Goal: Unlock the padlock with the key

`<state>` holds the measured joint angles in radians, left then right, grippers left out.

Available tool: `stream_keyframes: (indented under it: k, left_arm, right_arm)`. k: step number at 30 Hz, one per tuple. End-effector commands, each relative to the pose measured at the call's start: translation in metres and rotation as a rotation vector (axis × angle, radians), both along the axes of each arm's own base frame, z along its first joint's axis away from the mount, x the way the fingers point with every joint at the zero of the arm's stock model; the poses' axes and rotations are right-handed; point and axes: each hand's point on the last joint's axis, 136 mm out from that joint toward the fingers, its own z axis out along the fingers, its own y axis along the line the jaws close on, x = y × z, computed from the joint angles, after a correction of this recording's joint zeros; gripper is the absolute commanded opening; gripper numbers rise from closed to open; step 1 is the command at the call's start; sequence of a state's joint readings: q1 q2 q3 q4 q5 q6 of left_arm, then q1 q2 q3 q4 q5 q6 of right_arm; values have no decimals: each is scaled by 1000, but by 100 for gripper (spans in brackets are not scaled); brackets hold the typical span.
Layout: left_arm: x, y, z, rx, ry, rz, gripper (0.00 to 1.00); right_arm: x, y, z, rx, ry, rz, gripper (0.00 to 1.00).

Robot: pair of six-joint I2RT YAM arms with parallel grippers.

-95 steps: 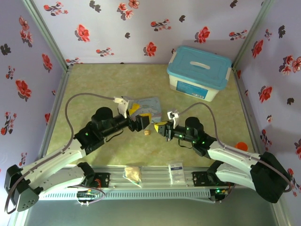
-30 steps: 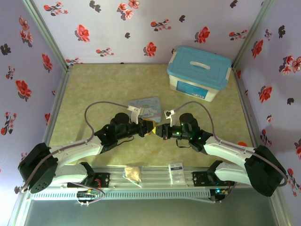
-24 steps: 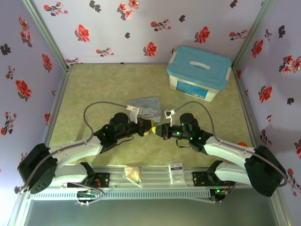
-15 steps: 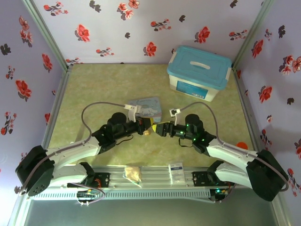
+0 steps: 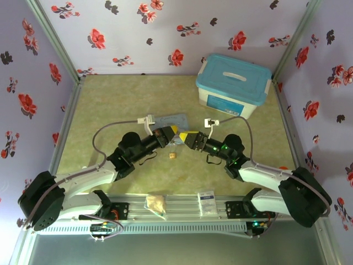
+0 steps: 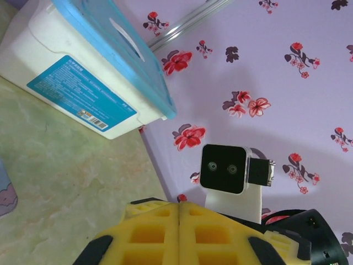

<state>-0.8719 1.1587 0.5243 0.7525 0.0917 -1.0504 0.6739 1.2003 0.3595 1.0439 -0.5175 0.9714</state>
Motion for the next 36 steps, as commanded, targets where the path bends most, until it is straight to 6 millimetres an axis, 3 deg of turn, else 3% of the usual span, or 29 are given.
stream_keyframes:
  k: [1, 15, 21, 36]
  left_arm:
    - [1, 5, 19, -68, -27, 18, 0]
    - [-1, 7, 17, -76, -29, 16, 0]
    - [-2, 8, 16, -81, -36, 17, 0]
    - [0, 5, 11, -90, -23, 10, 0]
  right_arm:
    - [-6, 5, 28, 64, -66, 49, 68]
    - [-2, 14, 32, 113, -75, 62, 48]
    - [-2, 14, 32, 118, -72, 67, 29]
    - [-2, 16, 27, 135, -58, 84, 9]
